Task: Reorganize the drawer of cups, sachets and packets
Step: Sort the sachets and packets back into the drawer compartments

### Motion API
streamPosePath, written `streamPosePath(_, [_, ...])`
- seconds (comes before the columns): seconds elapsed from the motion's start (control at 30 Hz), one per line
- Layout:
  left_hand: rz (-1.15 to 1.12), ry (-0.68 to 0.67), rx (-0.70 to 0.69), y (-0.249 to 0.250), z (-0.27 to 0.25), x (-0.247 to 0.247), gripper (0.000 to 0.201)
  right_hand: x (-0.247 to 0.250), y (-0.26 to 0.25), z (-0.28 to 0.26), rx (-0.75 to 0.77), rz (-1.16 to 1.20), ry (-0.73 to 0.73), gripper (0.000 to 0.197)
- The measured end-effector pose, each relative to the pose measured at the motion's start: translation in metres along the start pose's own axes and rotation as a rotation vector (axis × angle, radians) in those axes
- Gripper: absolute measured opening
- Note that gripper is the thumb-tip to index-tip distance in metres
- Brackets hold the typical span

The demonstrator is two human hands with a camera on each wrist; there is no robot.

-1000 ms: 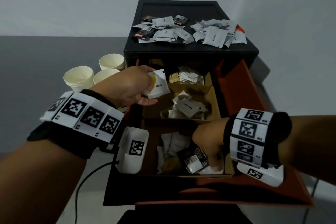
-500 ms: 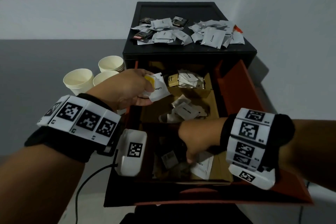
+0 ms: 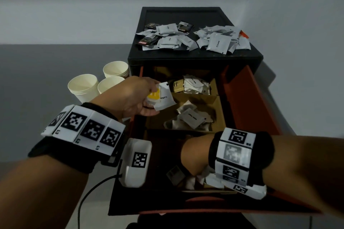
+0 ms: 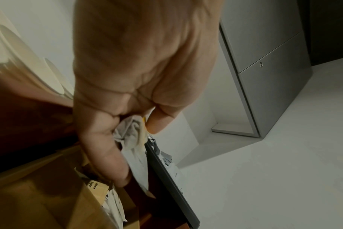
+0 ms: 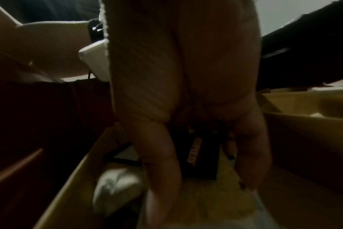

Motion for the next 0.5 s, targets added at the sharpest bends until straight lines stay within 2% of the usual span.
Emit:
streamPosePath(0.1, [0.004, -0.004, 0.008, -0.002, -0.001, -0.001, 0.032, -0.003, 0.001, -0.008, 0.015, 0.1, -0.146, 0.036])
streamPosePath(0.13, [0.007, -0.006, 0.008, -0.002, -0.001, -0.001, 0.033, 0.001, 0.001, -0.009, 0.003, 0.17, -0.162, 0.031])
streamPosePath(0.2, [0.007, -0.005, 0.005, -0.003, 0.0, -0.002, 0.035, 0.009, 0.001, -0.01, 0.017, 0.323, -0.135, 0.02])
streamPosePath(0.27, [0.009, -0.006, 0.005, -0.004, 0.0, -0.004, 0.033, 0.011, 0.004, -0.011, 0.009, 0.461, -0.142, 0.03])
streamPosePath(0.4, [0.027, -0.007, 0.001, -0.005, -0.001, -0.005, 0.033, 0.007, 0.005, -0.012, -0.129, 0.827, -0.174, 0.023])
streamPosePath(0.43, [0.031, -0.007, -0.002, -0.005, -0.001, -0.004, 0.033, 0.006, 0.005, -0.011, -0.136, 0.84, -0.168, 0.023])
streamPosePath(0.5, [0.035, -0.005, -0.007, -0.006, -0.002, -0.004, 0.032, 0.005, 0.009, -0.01, -0.116, 0.692, -0.133, 0.029])
Point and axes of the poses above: each hand's wrist, its own z-axis towards the middle knuckle, its own x-axis out of the back of the hand, y = z × x, the point moved 5 cm from there along z, towards the middle knuckle, and after that the axes turned 15 degrees about y, right-handed, at the moved point
